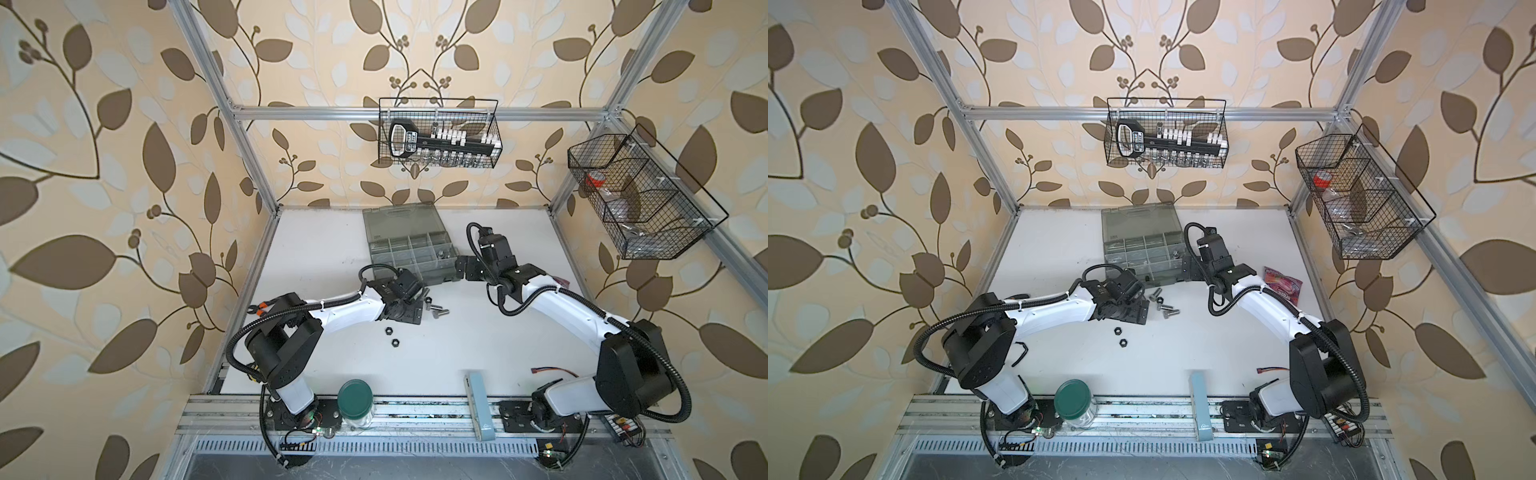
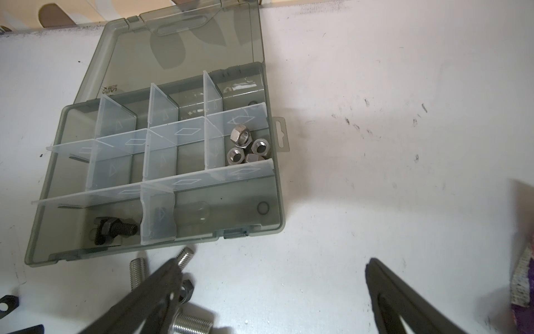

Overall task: Sort the screws and nuts into containers
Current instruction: Pick up the screw at the center of the table.

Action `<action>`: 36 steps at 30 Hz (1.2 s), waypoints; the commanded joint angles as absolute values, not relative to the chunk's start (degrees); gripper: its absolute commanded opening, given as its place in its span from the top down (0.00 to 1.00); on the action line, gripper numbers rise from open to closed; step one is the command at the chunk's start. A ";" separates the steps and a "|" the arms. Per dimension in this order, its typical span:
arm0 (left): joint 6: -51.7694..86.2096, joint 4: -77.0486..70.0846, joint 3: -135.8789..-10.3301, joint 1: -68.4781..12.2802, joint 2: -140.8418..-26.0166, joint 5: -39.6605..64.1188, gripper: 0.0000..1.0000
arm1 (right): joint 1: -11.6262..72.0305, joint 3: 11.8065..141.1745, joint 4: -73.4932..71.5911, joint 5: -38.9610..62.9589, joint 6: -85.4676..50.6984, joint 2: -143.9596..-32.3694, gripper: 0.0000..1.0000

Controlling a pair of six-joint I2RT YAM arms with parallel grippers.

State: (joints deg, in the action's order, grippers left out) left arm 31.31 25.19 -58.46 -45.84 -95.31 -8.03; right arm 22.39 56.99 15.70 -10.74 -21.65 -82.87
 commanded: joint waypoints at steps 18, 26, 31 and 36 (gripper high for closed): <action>32.87 24.38 -58.67 -46.76 -99.04 -11.54 0.05 | 22.60 55.10 17.22 -12.65 -22.24 -80.95 0.00; 33.68 24.40 -59.04 -46.76 -100.48 -12.33 0.12 | 22.64 54.88 17.16 -13.01 -22.22 -81.04 0.00; 34.11 24.90 -59.59 -46.76 -101.75 -12.57 0.15 | 22.63 54.87 17.31 -13.27 -22.14 -80.82 0.00; 34.27 24.59 -59.58 -46.76 -102.00 -12.21 0.21 | 22.60 54.72 17.26 -13.27 -22.15 -80.51 0.00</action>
State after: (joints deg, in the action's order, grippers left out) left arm 32.84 24.12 -58.30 -46.19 -101.16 -11.11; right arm 22.39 55.86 16.58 -12.08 -21.65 -81.93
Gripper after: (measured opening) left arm 0.800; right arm 0.996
